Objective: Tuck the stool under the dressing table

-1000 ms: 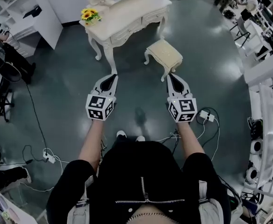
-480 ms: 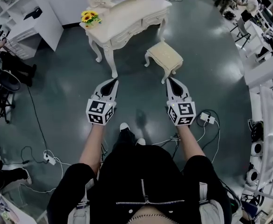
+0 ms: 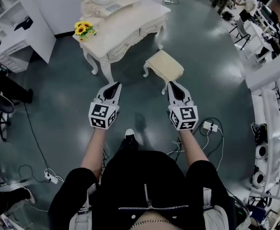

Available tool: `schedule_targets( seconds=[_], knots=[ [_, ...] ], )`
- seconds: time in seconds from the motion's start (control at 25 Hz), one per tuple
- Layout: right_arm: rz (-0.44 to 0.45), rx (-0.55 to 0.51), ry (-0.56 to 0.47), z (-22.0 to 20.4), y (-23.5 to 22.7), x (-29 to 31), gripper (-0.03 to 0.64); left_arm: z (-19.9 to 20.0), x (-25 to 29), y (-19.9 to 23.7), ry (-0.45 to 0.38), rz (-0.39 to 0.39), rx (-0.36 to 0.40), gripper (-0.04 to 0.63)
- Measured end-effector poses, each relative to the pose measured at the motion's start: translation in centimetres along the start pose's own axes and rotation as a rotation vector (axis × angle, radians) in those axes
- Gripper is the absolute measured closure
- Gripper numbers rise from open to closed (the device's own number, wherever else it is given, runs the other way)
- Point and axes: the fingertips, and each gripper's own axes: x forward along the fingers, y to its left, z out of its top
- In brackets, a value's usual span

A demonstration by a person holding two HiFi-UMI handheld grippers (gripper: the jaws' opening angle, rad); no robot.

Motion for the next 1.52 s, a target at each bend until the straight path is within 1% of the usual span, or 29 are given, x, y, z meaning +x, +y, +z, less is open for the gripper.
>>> schedule_targets(
  seconds=[0.28, 0.32, 0.36, 0.44, 0.64, 0.96, 1.2, 1.24, 1.52],
  knots=[
    [-0.017, -0.006, -0.033, 1.8, -0.5, 6.5, 0.615, 1.1, 5.3, 5.8, -0.014, -0.049, -0.002, 0.574],
    [-0.013, -0.005, -0.039, 2.1, -0.4, 7.2, 0.606, 1.2, 5.9, 6.5, -0.014, -0.057, -0.002, 0.574],
    [-0.011, -0.002, -0.043, 2.3, -0.4, 7.9, 0.572, 1.2, 6.5, 7.1, -0.014, -0.065, -0.001, 0.574],
    [-0.017, 0.002, -0.048, 2.6, -0.5, 9.1, 0.550, 1.2, 7.6, 8.1, -0.013, -0.082, 0.002, 0.574],
    [-0.047, -0.002, -0.046, 2.7, -1.4, 10.6, 0.512, 1.5, 10.2, 9.2, -0.017, -0.121, 0.001, 0.574],
    [-0.073, 0.013, -0.018, 1.5, -4.0, 12.6, 0.471, 1.1, 14.5, 8.9, 0.009, -0.175, 0.000, 0.574],
    [-0.074, 0.001, -0.013, 0.6, -7.4, 15.4, 0.430, 1.1, 19.3, 9.2, 0.027, -0.186, 0.007, 0.574],
    [-0.074, -0.002, -0.010, 0.5, -8.1, 16.0, 0.415, 1.2, 20.2, 9.3, 0.029, -0.184, 0.009, 0.574],
    [-0.053, 0.004, 0.005, -0.1, -15.7, 21.3, 0.327, 2.9, 28.9, 9.8, 0.043, -0.163, 0.017, 0.574]
  ],
)
